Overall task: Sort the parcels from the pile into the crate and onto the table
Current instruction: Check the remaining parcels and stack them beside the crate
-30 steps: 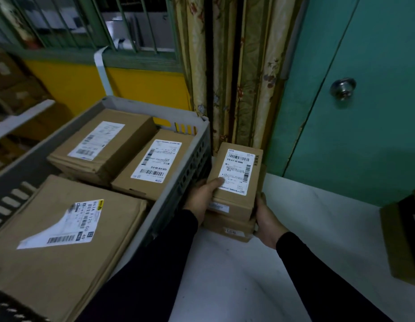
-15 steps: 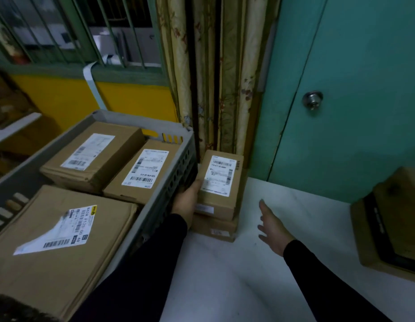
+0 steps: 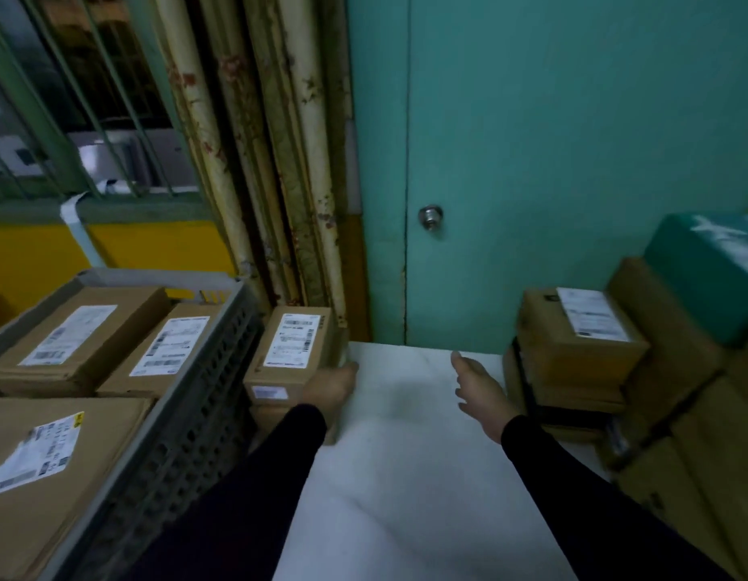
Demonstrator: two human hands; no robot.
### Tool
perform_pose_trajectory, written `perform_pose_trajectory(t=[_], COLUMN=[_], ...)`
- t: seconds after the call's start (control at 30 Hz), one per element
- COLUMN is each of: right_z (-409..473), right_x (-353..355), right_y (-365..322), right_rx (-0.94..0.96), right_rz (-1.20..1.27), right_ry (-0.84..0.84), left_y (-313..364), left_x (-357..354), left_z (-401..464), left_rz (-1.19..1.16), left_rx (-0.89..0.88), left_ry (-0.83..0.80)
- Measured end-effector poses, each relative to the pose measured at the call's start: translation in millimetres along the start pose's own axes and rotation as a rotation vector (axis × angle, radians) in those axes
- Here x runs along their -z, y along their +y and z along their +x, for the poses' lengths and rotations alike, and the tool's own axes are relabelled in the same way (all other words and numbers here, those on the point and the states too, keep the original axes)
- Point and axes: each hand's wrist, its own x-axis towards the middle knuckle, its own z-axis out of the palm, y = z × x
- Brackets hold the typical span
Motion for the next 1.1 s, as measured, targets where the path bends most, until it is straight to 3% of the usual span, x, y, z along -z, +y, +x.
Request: perform_pose_trajectory(t=[0.1, 0.27, 0.4, 0.53, 0.73, 0.93, 1.1], right_z=[-16.3, -48.8, -47.0, -37.4, -7.2, 12.6, 20.0], right_x=[41.1, 118.1, 165.4, 185.8, 195.8, 198.6, 194.7], right_y=[-1.8, -11.9, -10.5, -4.3, 11.1, 12.8, 20.6], right_rx=[0.090, 0.243, 0.215, 0.097, 0.061, 0.002, -0.076], right_rz=[-0.010, -0.085, -0.145, -0.182, -0.026, 0.128, 0.043], right_ry=[0.103, 0.448, 0.645, 0.646, 0.646, 0.608, 0.602], left_y=[32.0, 67.1, 81.9, 87.6, 86.8, 86.6, 87.3], left_x=[-46.5, -129.8, -186.7, -229.9, -271.6, -285.4, -280.6], left_z=[-21.5, -43.3, -53.0, -54.2, -50.9, -55.5, -42.9], left_rz=[0.105, 0.216, 0.268, 0.237, 0.151, 0.041, -0.009], left_rx=[-0.044, -0.136, -0.197, -0.189, -0.150, -0.090, -0.065], left_ry=[-0.096, -0.221, -0.309, -0.382, -0.471, -0.548, -0.534])
